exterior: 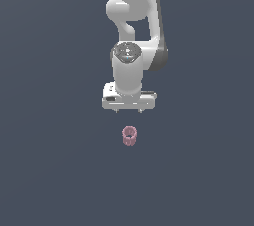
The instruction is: Pick up the object and move it to a goal position.
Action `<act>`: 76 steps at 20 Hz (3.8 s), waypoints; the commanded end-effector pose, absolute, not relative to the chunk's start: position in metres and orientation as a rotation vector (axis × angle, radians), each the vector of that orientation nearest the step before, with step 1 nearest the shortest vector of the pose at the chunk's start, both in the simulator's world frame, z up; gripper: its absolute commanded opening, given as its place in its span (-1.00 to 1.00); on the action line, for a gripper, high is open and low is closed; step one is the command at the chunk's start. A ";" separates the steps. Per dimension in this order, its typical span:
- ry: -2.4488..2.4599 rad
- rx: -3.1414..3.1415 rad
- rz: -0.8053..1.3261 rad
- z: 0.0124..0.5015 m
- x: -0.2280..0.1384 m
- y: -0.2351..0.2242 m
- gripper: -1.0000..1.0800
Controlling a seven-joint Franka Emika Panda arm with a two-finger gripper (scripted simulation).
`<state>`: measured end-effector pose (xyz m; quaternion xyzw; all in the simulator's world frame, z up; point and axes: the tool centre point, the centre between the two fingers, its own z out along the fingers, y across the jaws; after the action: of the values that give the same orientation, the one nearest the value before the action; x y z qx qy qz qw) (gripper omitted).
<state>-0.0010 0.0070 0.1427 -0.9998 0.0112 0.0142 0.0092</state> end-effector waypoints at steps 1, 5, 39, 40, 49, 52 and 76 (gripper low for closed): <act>0.056 -3.124 0.042 0.141 0.004 0.007 0.92; 0.111 -3.125 0.034 0.137 0.018 0.008 0.92; 0.342 -3.123 0.000 0.068 0.070 0.011 0.92; 0.342 -3.123 0.000 0.067 0.070 0.011 0.92; 0.342 -3.123 0.000 0.068 0.071 0.011 -1.00; 0.342 -3.123 0.000 0.068 0.071 0.011 -1.00; 0.341 -3.123 0.000 0.135 0.004 0.056 -1.00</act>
<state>0.0134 0.0498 0.1254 -0.9941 0.1089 0.0006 -0.0001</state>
